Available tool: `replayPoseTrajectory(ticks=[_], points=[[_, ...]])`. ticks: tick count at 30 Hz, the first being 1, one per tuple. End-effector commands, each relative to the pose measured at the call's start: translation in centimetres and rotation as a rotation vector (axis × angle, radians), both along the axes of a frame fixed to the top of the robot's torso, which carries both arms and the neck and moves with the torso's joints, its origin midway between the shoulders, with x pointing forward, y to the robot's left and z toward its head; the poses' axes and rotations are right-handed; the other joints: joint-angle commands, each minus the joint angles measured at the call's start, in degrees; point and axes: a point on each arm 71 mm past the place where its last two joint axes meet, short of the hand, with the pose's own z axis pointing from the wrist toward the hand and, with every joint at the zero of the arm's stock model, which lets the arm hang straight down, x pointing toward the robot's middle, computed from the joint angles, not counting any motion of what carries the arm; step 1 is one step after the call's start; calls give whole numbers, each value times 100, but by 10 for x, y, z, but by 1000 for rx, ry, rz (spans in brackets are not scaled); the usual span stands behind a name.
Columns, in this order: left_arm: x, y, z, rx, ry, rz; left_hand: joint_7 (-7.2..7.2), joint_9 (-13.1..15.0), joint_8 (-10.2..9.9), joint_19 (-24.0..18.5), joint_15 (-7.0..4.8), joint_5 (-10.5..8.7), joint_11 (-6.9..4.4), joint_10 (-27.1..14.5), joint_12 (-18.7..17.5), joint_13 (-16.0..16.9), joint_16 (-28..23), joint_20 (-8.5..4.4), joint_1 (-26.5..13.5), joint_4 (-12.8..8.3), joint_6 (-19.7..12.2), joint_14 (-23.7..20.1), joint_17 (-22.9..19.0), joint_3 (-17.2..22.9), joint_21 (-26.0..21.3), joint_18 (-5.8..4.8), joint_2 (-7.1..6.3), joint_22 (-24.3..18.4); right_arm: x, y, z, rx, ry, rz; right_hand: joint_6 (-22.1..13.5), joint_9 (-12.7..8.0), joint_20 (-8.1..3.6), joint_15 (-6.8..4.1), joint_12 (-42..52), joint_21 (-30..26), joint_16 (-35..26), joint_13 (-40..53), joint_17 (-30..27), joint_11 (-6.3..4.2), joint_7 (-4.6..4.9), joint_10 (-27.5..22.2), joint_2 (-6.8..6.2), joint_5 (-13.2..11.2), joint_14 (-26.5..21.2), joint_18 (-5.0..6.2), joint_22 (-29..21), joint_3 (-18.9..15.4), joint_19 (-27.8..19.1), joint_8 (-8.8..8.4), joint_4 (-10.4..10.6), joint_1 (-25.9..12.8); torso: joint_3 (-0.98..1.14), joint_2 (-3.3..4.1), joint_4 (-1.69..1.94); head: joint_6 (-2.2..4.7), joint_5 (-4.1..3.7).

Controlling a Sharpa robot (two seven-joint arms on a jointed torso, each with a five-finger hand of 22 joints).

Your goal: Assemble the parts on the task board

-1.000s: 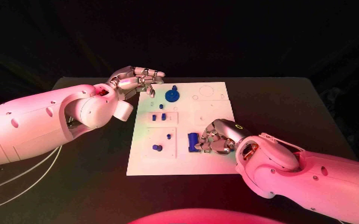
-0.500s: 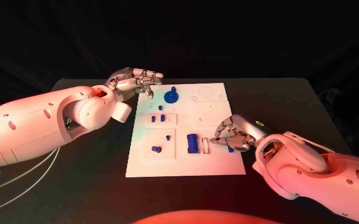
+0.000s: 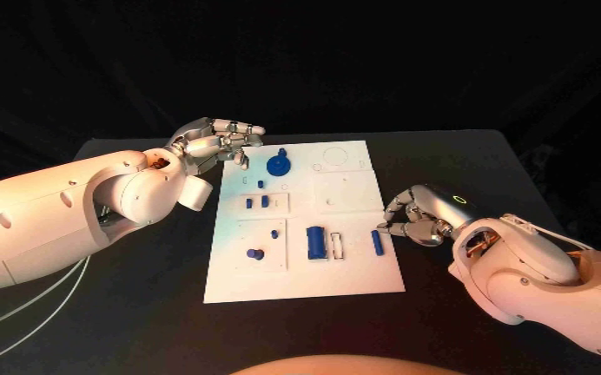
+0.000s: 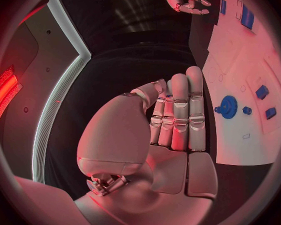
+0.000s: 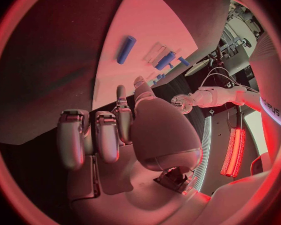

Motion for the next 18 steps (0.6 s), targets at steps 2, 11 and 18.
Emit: replayPoseTrajectory(ticks=[2,11,18], points=[[-1,-2,1,-14,-5,-21,-10,-5,36,-1,8,-2,9,-49,6,7,-7,16,-37,-7,-38,-37,-9,-22,-25,78,29,-5,-2,2,-9,-68,8,25,91,-16,51,29,-19,8,-12,-269,1258,7,-13,38,-49,-16,552,-55,1299,-3,476,-46,62,-52,-4,7,13,-9,1],[-1,-1,1,-13,-4,-19,-10,-5,36,-1,8,-2,9,-49,6,7,-7,16,-37,-7,-38,-37,-9,-22,-25,78,29,-5,-6,5,-25,-92,56,17,156,-26,53,24,-34,0,-16,-276,1253,-2,-28,33,-52,-10,550,-53,1297,-9,474,-53,102,-95,-6,9,12,-39,23],[-1,-1,1,-12,-3,-19,-10,-5,36,-1,8,-2,9,-49,6,7,-7,16,-37,-7,-38,-37,-9,-22,-25,78,29,-5,-6,8,-30,-104,71,14,199,-28,52,17,-37,-1,-17,-276,1251,-13,-44,33,-49,8,550,-53,1297,-2,474,-50,113,-97,-3,6,15,-60,32]])
